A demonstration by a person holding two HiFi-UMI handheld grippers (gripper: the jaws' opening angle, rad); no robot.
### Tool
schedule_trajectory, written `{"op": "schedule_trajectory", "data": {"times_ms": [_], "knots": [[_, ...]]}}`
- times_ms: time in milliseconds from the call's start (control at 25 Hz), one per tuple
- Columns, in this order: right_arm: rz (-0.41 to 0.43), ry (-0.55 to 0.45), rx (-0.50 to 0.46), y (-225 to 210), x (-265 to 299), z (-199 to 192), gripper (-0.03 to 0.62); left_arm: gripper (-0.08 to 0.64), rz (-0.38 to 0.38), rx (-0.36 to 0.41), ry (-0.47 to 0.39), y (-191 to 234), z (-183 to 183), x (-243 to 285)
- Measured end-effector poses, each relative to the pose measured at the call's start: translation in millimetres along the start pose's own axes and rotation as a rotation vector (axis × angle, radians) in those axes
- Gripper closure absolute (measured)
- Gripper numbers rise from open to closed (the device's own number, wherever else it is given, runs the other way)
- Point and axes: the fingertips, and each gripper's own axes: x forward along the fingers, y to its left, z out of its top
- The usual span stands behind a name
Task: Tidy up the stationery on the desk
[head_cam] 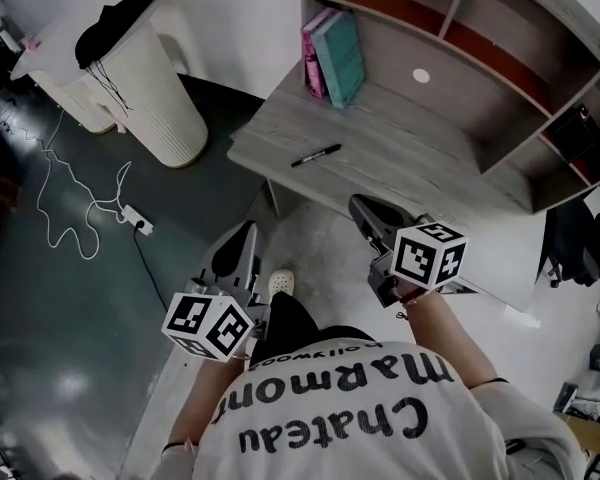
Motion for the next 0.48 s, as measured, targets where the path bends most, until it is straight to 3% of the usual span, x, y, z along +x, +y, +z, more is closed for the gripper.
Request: {"op": "schedule_trajectory", "data": {"times_ms": [480], "knots": [[-0.096,0.11,0.069,-50.3,89.9,-6.2,0.581,0.546,-0.03,-0.039,0.103,69.2,6.8,75.4]]}}
